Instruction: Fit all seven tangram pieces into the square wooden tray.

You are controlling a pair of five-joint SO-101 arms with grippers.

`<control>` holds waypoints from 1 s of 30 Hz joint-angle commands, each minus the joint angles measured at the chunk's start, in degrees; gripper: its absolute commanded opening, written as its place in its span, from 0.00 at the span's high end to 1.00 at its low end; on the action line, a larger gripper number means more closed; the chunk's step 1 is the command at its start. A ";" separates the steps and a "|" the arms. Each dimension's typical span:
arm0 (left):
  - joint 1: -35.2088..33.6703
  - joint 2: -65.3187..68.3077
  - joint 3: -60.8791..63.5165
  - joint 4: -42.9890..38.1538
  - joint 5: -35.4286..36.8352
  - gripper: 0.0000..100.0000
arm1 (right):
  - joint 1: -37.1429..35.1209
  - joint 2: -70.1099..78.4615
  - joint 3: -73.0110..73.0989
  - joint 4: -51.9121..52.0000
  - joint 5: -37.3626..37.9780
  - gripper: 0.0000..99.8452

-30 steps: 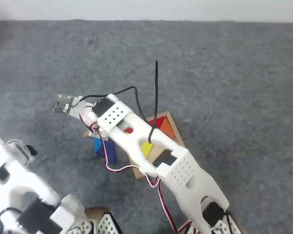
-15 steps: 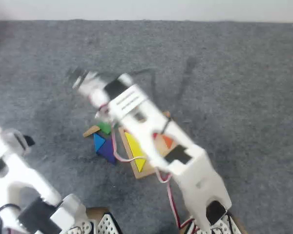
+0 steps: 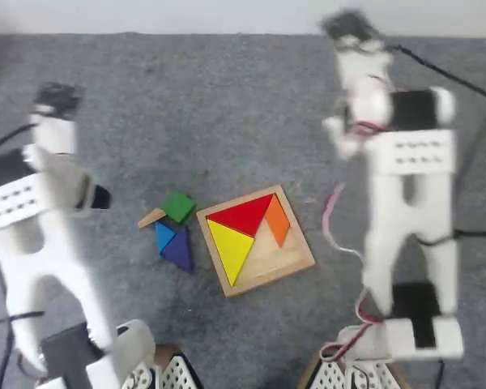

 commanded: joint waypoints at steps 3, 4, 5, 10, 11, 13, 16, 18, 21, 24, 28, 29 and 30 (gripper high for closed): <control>8.26 -0.35 7.96 -4.75 -1.49 0.76 | 7.52 -20.62 39.12 -16.13 5.27 0.75; 8.97 -0.26 10.77 -7.38 -2.55 0.76 | 8.48 -24.31 46.59 -19.12 5.45 0.75; 9.49 -0.26 13.41 -10.02 -3.25 0.76 | 9.19 -27.65 53.19 -22.02 5.54 0.75; 10.37 -0.18 21.85 -17.41 -3.78 0.76 | 9.89 -36.62 74.02 -31.52 6.33 0.75; 10.46 -0.18 22.37 -17.93 -3.78 0.76 | 9.80 -36.70 75.78 -32.48 6.68 0.75; 10.46 -0.18 22.81 -18.90 -3.60 0.76 | 9.89 -36.44 77.98 -34.77 6.68 0.75; 10.37 -0.18 23.16 -20.75 -3.25 0.76 | 9.80 -36.35 81.93 -39.25 6.15 0.75; 10.99 -0.09 24.04 -24.00 -1.49 0.76 | 8.92 -36.79 84.57 -41.89 6.15 0.75; 13.10 -0.09 26.77 -29.10 -0.88 0.76 | 8.31 -36.88 86.51 -42.95 6.15 0.75; 15.82 -0.09 28.88 -32.09 -0.88 0.76 | 8.48 -36.62 86.95 -43.03 6.15 0.75; 15.91 1.14 29.14 -33.67 -0.88 0.76 | 8.31 -36.88 87.65 -43.12 6.15 0.75; 15.82 2.55 28.97 -34.20 -0.88 0.76 | 8.31 -36.88 87.82 -43.12 6.15 0.75; 15.38 4.48 28.53 -35.25 -0.88 0.76 | 8.31 -36.88 87.82 -43.12 6.15 0.75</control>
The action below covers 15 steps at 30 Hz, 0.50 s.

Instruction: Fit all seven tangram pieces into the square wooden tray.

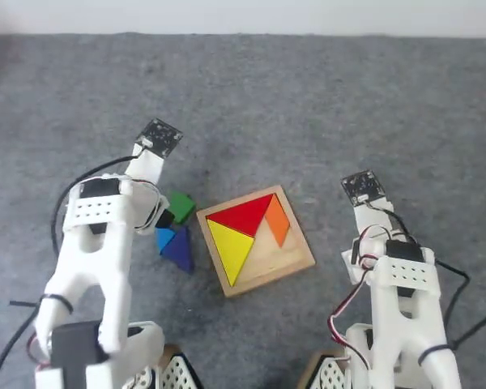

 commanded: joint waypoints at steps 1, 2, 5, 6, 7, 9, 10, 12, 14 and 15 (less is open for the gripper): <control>-0.62 4.92 -1.45 -3.25 0.79 0.77 | -0.84 -1.63 -0.35 -0.92 0.18 0.75; -1.23 7.38 -2.42 -4.04 0.70 0.77 | -0.84 -1.63 -0.35 -0.92 0.18 0.75; -2.37 14.68 -6.90 -4.40 0.53 0.79 | -0.84 -1.63 -0.35 -1.01 0.18 0.75; -2.55 16.70 -8.22 -4.22 0.09 0.79 | -0.92 -1.54 -0.35 -1.01 0.18 0.75; -2.73 17.85 -9.10 -4.22 -0.18 0.80 | -1.10 -1.54 -0.35 -1.01 0.18 0.75; -2.73 18.11 -9.71 -4.13 -0.18 0.83 | -1.80 -1.10 -0.26 -1.80 0.18 0.75; -2.64 17.67 -9.80 -4.22 -0.44 0.85 | -1.89 -1.10 0.09 -2.42 0.18 0.75; -2.55 16.35 -9.63 -4.04 -2.37 0.91 | -2.15 -1.10 0.97 -3.65 0.18 0.75; -2.73 15.74 -9.63 -3.96 -2.81 0.94 | -2.07 -1.10 0.97 -3.91 0.18 0.75; -2.81 15.38 -9.63 -3.87 -2.81 0.95 | -2.07 -1.10 0.97 -3.91 0.18 0.75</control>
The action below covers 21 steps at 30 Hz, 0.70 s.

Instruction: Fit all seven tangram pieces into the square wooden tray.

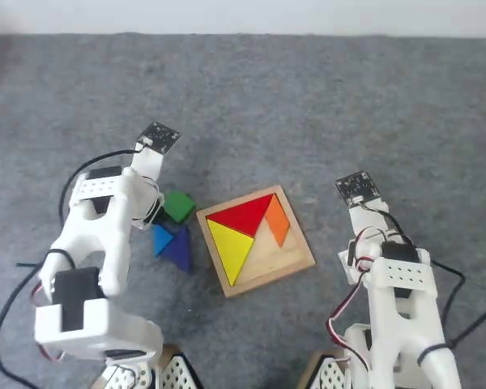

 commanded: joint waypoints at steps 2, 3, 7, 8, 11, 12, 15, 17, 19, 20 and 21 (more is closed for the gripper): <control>-1.05 -2.90 -2.33 0.88 -0.70 0.95 | -0.66 -1.19 -0.44 -1.10 0.18 0.75; -1.05 -2.99 -2.33 1.32 -0.70 0.95 | -0.66 -1.19 -0.35 -1.10 0.18 0.75; -1.05 -3.08 -2.51 1.93 -0.70 0.99 | -0.66 -1.19 -0.26 -1.01 0.18 0.75; -1.05 -3.08 -3.30 2.11 -0.44 0.99 | -0.66 -1.19 -0.26 -1.01 0.18 0.75; -0.79 -3.08 -9.01 7.74 3.08 0.99 | -0.66 -1.19 -0.18 -1.01 0.18 0.75; -0.53 -3.08 -11.91 11.08 3.69 0.99 | -0.66 -1.19 -0.18 -1.01 0.18 0.75; 1.41 -3.16 -21.49 21.89 4.04 0.99 | -0.66 -1.19 -0.18 -1.10 0.18 0.75; 3.34 -4.13 -27.12 28.04 5.63 0.99 | -0.66 -1.19 -0.18 -1.10 0.18 0.75; 6.68 -7.21 -30.11 32.18 6.68 0.99 | -0.66 -1.19 -0.18 -1.10 0.18 0.75; 9.14 -9.32 -30.46 33.58 7.12 0.99 | -0.66 -1.19 -0.18 -1.10 0.18 0.75; 12.04 -11.69 -30.20 34.64 7.82 0.99 | -0.66 -1.19 -0.18 -1.10 0.18 0.75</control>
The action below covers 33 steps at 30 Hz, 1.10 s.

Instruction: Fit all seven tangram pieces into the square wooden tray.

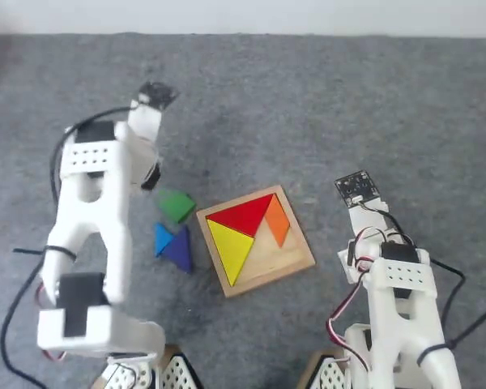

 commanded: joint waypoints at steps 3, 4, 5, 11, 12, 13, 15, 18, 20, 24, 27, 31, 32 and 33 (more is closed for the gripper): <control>16.88 -13.89 -0.13 5.45 6.07 0.99 | -0.40 -1.19 -0.18 -0.84 0.18 0.75; 20.13 -15.56 1.45 5.27 7.47 0.99 | -0.40 -1.19 -0.18 -0.84 0.18 0.75; 23.30 -16.79 3.21 5.10 8.44 0.99 | -0.40 -1.19 -0.18 -0.84 0.18 0.75; 30.24 -17.76 13.93 -1.67 9.76 0.99 | -0.40 -1.63 0.97 -1.71 0.26 0.75; 30.33 -17.76 15.43 -3.52 9.76 0.99 | -0.40 -1.63 1.05 -2.15 0.26 0.75; 30.59 -17.76 16.75 -5.36 9.85 0.99 | -0.40 -1.54 1.05 -2.33 0.26 0.75; 32.00 -17.85 19.30 -8.79 10.64 0.99 | -0.40 -1.54 1.05 -2.33 0.26 0.75; 35.87 -17.85 23.34 -14.33 15.21 0.99 | -0.40 -1.36 1.05 -2.42 0.26 0.75; 39.12 -17.76 26.33 -17.93 17.58 0.99 | -0.40 -1.36 1.05 -2.42 0.26 0.75; 43.43 -17.76 30.37 -21.45 20.57 0.99 | -0.40 -1.10 1.14 -3.21 0.26 0.75; 43.34 -17.76 32.57 -22.95 21.80 0.99 | -0.40 -1.10 1.14 -3.21 0.26 0.75; 43.69 -17.67 34.51 -24.00 21.80 0.99 | -0.40 -1.10 1.14 -3.21 0.18 0.75; 43.34 -17.67 34.95 -24.70 21.80 0.99 | -0.40 -1.10 1.14 -3.12 0.18 0.75; 43.08 -17.67 35.30 -25.32 21.98 0.99 | -0.40 -1.10 1.14 -3.12 0.18 0.75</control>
